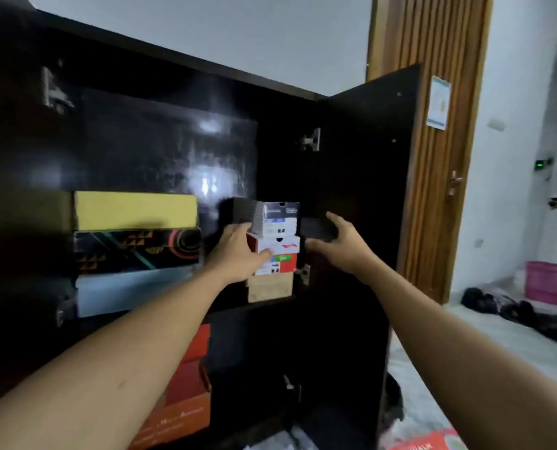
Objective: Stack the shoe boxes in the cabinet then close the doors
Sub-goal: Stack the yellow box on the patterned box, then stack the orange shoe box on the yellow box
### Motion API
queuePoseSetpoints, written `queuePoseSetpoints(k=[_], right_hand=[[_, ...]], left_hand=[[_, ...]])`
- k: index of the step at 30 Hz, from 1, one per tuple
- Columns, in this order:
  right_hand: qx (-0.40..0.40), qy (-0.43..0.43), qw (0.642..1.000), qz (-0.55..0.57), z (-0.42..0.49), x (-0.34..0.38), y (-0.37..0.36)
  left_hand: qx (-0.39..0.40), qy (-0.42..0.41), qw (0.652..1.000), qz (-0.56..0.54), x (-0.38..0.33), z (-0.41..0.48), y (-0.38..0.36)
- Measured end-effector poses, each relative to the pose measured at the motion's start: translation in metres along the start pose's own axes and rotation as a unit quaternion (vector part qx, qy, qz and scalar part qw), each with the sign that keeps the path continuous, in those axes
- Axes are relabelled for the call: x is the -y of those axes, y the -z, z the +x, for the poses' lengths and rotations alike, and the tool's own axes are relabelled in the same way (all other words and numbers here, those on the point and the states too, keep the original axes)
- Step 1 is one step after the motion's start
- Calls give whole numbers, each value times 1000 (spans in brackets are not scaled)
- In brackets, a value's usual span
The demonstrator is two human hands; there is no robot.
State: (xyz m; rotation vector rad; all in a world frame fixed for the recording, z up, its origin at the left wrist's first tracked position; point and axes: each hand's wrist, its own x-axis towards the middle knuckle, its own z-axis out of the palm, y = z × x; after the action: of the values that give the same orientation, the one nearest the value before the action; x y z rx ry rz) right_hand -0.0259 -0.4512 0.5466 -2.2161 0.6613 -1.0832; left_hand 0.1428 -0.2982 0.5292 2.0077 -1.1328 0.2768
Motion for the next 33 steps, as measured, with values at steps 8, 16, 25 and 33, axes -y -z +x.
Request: queuePoseSetpoints(k=[8,16,25,33], right_hand=[[-102,-143,977,-118,-116,-77,153],[-182,-280,930,-150,-208,-176,240],[-144,-393,899,-130,-226,-368,222],[-36,-464,883,-66,-229,-565,144]], left_hand=[[125,-100,985,-69,-127,-48,-107],[257,-184,943,-108,-205,-87,-230],[399,-135,905,-59,-186,-127,-422],[395,69,914,-63,-73,-200,-601]])
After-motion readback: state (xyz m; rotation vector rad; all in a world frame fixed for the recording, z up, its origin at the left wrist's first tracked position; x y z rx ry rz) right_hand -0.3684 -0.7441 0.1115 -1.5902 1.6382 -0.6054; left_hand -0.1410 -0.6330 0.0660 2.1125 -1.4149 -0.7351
